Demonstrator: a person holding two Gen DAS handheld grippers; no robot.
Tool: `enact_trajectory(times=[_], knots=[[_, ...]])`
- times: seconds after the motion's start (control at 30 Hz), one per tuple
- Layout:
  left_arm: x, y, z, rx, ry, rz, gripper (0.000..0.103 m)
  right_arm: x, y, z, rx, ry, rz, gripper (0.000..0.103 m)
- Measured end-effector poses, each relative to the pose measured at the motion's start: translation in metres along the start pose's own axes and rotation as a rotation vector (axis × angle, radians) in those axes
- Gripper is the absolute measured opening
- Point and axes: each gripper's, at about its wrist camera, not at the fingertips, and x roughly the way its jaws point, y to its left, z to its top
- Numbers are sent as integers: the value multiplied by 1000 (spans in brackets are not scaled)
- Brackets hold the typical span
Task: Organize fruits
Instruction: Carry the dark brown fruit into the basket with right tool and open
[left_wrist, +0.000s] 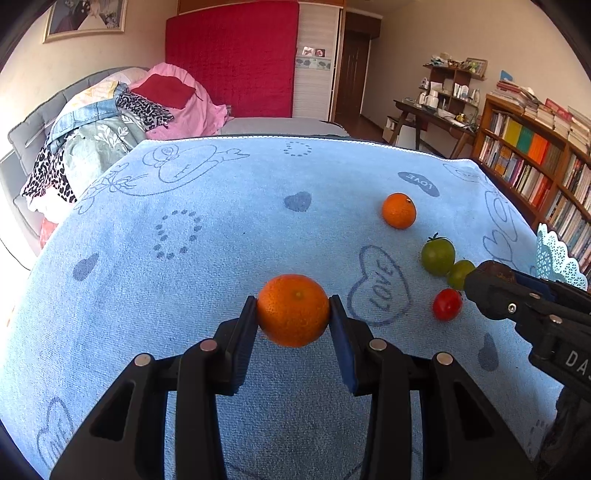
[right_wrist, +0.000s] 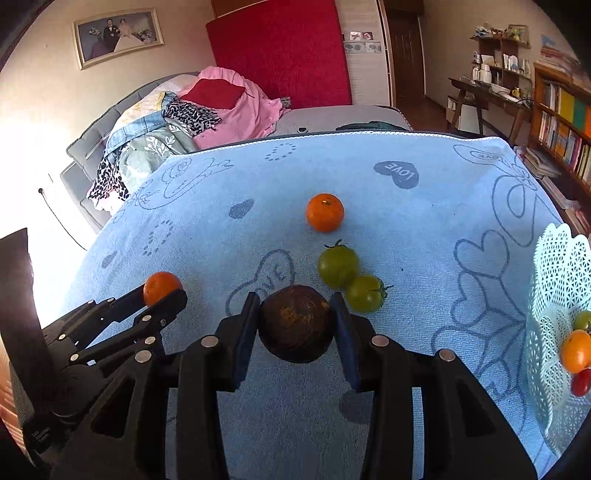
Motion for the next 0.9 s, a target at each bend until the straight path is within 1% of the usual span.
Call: enact_trajectory(times=[0.23,0.4,0.67,0.9], knots=[[-7,-11,2,25,-1,-29,39,-41,-24,-9,77,-56,-24,41],[-15,-25,3,54,-7,-50,39,-72,-55,-17,150,-101,-67,41],[-27,-59,7,106,-16,-98,39,-116,-109,-31,258,-168,-148,41],[-32,-88,13,148,-20,-137,39,-134,-146,-45,337,-186,-207,41]])
